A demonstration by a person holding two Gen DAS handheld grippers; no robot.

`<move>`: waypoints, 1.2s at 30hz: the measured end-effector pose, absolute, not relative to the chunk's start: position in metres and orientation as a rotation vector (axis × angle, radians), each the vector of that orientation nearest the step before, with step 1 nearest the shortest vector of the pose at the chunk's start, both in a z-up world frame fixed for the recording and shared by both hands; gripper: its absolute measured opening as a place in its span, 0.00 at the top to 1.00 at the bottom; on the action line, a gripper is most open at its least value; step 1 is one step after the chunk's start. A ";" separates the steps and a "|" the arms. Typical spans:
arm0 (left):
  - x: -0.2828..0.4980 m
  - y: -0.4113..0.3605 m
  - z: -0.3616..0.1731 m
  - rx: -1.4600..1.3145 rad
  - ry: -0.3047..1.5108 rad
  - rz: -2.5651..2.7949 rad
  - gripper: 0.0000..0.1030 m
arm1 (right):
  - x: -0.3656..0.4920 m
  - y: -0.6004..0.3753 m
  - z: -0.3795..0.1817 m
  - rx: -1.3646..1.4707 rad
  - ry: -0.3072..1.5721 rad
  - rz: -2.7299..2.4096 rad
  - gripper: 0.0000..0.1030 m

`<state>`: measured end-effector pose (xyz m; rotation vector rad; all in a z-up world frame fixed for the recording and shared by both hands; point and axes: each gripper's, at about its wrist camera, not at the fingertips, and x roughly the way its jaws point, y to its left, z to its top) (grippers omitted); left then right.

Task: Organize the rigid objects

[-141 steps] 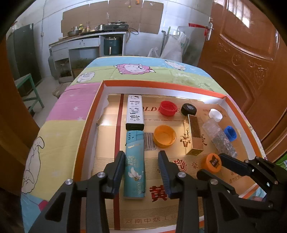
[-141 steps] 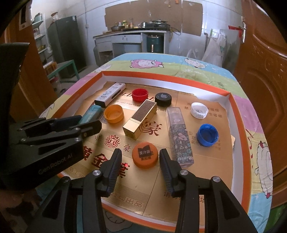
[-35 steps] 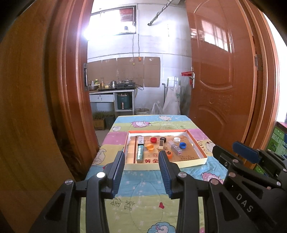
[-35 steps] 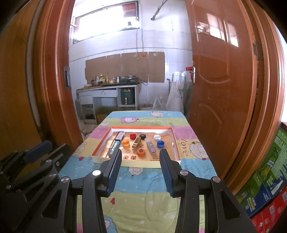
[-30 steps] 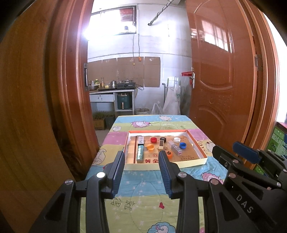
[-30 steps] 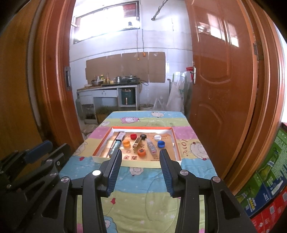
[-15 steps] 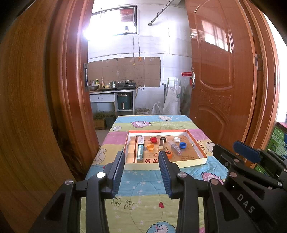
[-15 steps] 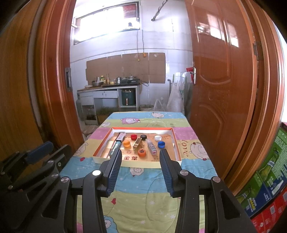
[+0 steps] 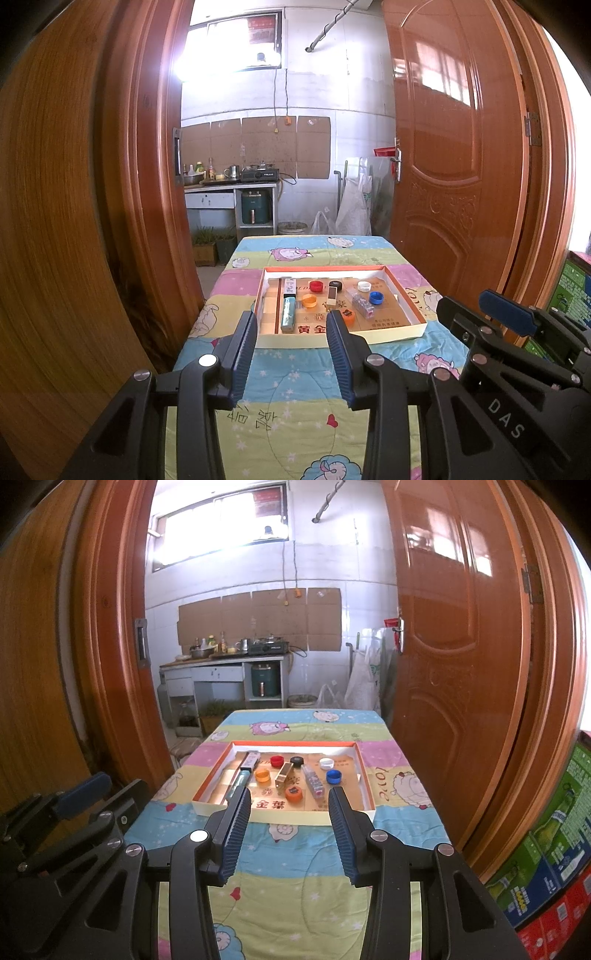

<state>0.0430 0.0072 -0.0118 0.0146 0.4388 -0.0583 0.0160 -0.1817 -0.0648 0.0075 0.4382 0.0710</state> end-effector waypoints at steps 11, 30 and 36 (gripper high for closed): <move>0.043 0.007 -0.012 0.013 0.441 -0.060 0.62 | 0.016 -0.180 -0.065 0.006 0.438 0.072 0.56; 0.041 0.005 -0.016 0.014 0.449 -0.061 0.62 | 0.016 -0.180 -0.065 0.005 0.438 0.072 0.56; 0.042 0.005 -0.016 0.013 0.450 -0.061 0.62 | 0.016 -0.180 -0.065 0.007 0.440 0.072 0.56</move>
